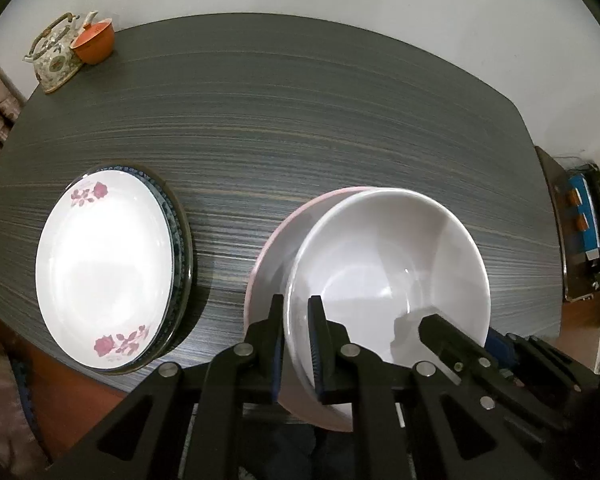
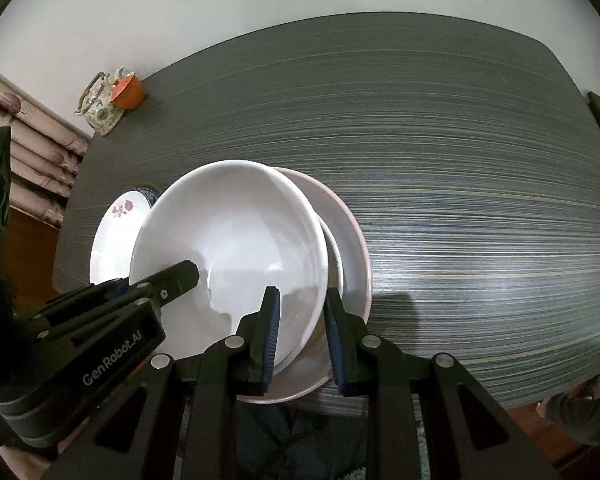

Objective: Organize plates and bowls
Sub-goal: 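Lower the Rabbit bowl into the white bowl inside the pink-rimmed bowl, then open both tools and withdraw from the bowl stack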

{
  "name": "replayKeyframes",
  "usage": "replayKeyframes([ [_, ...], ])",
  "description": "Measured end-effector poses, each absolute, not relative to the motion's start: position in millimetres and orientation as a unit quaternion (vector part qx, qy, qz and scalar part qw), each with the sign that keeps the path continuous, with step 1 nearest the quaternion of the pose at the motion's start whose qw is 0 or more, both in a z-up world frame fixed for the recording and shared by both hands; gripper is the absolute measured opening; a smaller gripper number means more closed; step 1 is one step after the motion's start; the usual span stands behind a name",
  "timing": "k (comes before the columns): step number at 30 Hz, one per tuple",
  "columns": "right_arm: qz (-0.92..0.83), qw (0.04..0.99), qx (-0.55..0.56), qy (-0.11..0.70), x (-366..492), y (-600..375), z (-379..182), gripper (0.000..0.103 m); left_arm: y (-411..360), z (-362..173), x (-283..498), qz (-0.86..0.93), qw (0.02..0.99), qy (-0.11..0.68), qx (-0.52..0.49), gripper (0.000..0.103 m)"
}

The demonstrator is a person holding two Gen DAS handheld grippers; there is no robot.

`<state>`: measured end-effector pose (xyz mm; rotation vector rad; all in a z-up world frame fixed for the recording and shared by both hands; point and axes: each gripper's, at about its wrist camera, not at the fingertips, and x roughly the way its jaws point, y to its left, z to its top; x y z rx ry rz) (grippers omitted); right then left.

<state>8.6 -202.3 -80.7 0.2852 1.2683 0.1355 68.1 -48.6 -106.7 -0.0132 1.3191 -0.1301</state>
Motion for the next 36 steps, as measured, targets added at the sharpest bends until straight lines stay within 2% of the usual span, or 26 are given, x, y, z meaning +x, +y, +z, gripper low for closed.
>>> replayKeyframes([
  [12,0.061,0.798,0.135,0.584,7.0,-204.1,-79.2,0.025,-45.3,-107.5,67.2,-0.064,0.786,0.615,-0.017,0.012],
  [17,0.067,0.796,0.144,0.584,5.2,-206.9,-80.3,0.033,-44.4,-108.8,66.4,-0.062,0.785,0.617,-0.014,0.017],
  [20,0.066,0.797,0.141,0.584,3.8,-206.1,-80.0,0.04,-43.7,-107.5,65.4,-0.061,0.788,0.613,-0.01,0.023],
  [28,0.066,0.8,0.141,0.579,2.6,-205.8,-78.1,0.048,-41.2,-102.7,63.2,-0.068,0.794,0.604,-0.012,0.027],
  [31,0.065,0.802,0.143,0.577,0.8,-206.5,-77.2,0.048,-40.5,-98.0,60.9,-0.065,0.8,0.597,-0.01,0.034],
  [33,0.065,0.802,0.144,0.576,0.0,-207.7,-76.4,0.048,-39.4,-94.1,59.6,-0.055,0.808,0.587,-0.003,0.047],
  [36,0.055,0.808,0.138,0.571,-1.1,-209.2,-73.8,0.054,-36.9,-89.0,58.4,-0.06,0.812,0.58,-0.007,0.048],
])
